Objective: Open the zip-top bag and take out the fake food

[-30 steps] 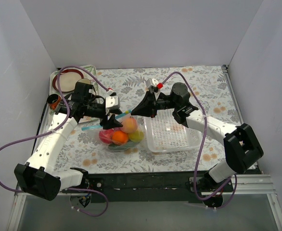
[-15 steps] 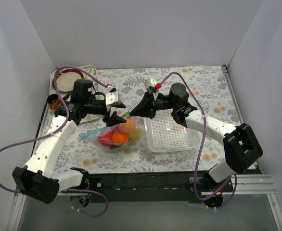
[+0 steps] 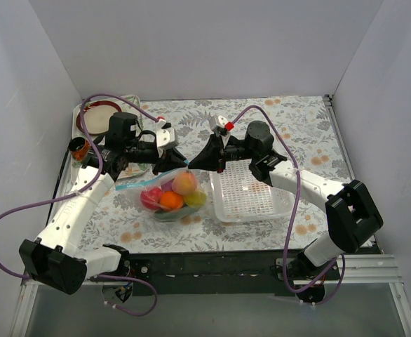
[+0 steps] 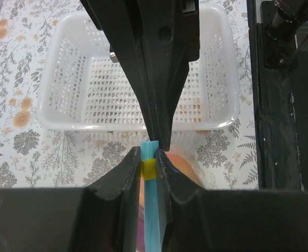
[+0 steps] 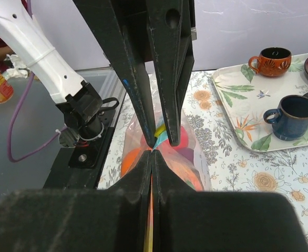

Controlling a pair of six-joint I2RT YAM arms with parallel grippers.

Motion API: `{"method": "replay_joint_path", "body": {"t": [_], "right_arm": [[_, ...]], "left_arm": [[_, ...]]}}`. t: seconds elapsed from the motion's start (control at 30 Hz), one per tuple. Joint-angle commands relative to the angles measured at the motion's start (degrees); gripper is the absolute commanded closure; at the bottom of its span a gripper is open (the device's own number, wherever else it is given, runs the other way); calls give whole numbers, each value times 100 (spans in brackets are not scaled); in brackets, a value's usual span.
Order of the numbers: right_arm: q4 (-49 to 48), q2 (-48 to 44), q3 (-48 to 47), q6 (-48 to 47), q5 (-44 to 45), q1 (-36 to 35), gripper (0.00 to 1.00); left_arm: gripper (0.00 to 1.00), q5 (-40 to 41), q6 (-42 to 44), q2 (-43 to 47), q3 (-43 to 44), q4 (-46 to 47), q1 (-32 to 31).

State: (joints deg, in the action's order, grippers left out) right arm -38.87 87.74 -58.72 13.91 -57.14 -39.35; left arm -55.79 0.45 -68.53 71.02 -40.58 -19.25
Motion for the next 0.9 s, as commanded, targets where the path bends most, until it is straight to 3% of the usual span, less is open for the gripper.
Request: {"method": "replay_joint_path", "body": {"t": [0.0,0.47,0.67,0.77,0.83,0.87], "right_arm": [[116,-126,-245,-231,19,-20,99],[1118,-301,-359,-1189,1126,42,99],[1066,-478,-193,-1207,1066,191,99],[979,-312,-245,-910,611,191,70],[760,-206,-298,-698,311,174,38],[671,-101,-315,-471,40,165,28]], "left_arm": [[90,235,210,156,263,-222,8],[90,385,368,323,245,-477,8],[90,429,518,402,175,-601,8],[89,332,492,385,175,-583,8],[89,306,474,341,219,-583,8],[89,297,465,314,219,-592,8]]}}
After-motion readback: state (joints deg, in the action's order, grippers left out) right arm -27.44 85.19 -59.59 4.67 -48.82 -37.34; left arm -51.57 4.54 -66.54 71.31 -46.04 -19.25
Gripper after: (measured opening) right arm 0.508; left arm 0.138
